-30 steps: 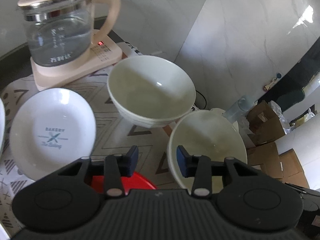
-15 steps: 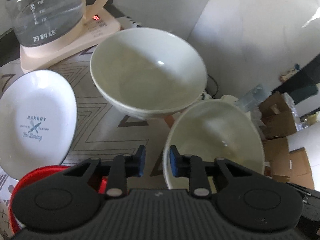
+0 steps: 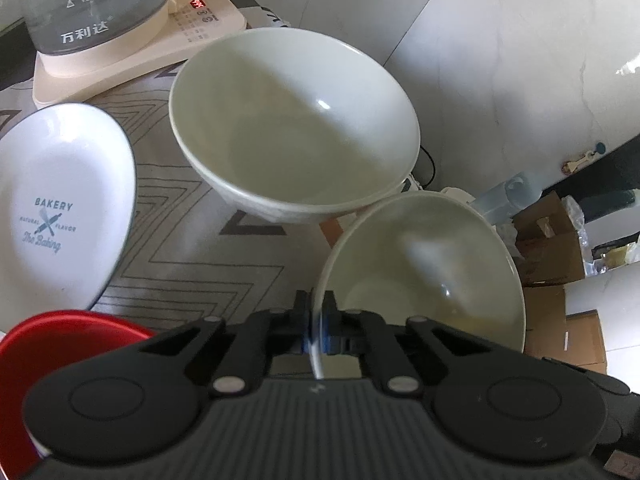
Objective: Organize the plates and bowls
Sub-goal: 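Lift the cream-white bowl with both grippers and lower it into the red bowl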
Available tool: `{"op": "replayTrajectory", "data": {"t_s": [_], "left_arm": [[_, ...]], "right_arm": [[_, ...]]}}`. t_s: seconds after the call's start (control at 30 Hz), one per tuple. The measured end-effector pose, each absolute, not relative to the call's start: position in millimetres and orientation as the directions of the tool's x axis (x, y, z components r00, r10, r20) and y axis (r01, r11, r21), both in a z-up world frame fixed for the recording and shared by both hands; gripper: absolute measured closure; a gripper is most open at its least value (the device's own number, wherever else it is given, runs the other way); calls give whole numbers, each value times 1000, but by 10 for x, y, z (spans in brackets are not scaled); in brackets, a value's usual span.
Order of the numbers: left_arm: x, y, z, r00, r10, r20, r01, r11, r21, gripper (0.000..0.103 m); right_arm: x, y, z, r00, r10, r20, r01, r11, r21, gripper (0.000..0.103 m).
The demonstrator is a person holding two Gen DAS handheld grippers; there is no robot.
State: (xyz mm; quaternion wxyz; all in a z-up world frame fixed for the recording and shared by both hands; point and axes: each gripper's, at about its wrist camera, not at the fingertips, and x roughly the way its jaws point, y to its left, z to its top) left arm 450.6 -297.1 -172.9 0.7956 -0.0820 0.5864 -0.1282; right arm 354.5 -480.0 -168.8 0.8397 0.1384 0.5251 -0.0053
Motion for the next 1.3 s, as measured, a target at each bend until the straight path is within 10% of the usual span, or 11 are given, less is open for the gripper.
{"op": "replayTrajectory", "data": {"t_s": [1.3], "left_arm": [[3793, -1912, -694, 477, -359, -803, 98, 929, -357, 99]], "right_arm": [[2953, -4089, -682, 645, 207, -735, 21, 957, 288, 86]]}}
